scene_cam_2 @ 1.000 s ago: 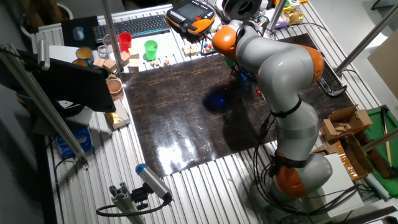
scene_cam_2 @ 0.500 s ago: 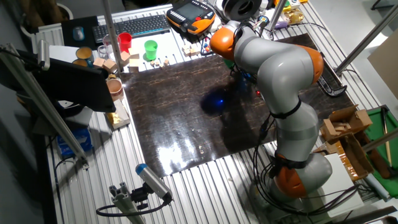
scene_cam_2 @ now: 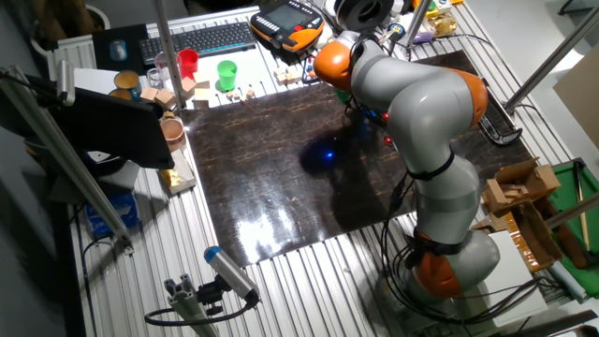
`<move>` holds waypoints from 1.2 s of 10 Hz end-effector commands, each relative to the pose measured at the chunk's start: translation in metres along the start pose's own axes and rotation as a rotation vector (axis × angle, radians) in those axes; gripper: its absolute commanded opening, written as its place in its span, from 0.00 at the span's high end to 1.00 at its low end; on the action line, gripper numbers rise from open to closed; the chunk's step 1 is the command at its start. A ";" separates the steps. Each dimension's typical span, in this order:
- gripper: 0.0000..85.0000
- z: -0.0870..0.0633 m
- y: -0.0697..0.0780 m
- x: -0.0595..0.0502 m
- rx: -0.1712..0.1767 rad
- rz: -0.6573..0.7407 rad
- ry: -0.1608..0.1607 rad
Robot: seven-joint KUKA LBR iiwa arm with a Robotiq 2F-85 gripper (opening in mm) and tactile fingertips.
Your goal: Pick up the cup
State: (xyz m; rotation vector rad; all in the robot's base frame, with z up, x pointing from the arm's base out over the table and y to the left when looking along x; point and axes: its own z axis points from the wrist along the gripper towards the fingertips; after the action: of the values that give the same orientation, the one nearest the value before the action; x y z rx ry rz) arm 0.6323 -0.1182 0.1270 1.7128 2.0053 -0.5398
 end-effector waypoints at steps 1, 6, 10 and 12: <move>0.18 -0.005 -0.001 -0.001 0.002 0.002 0.007; 0.18 -0.018 -0.003 -0.008 0.002 -0.006 -0.047; 0.18 -0.035 -0.005 -0.003 0.010 -0.013 -0.083; 0.18 -0.042 -0.008 -0.003 0.011 -0.022 -0.075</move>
State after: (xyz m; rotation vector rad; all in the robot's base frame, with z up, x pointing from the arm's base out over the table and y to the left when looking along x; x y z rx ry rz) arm 0.6220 -0.0986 0.1634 1.6538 1.9728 -0.6150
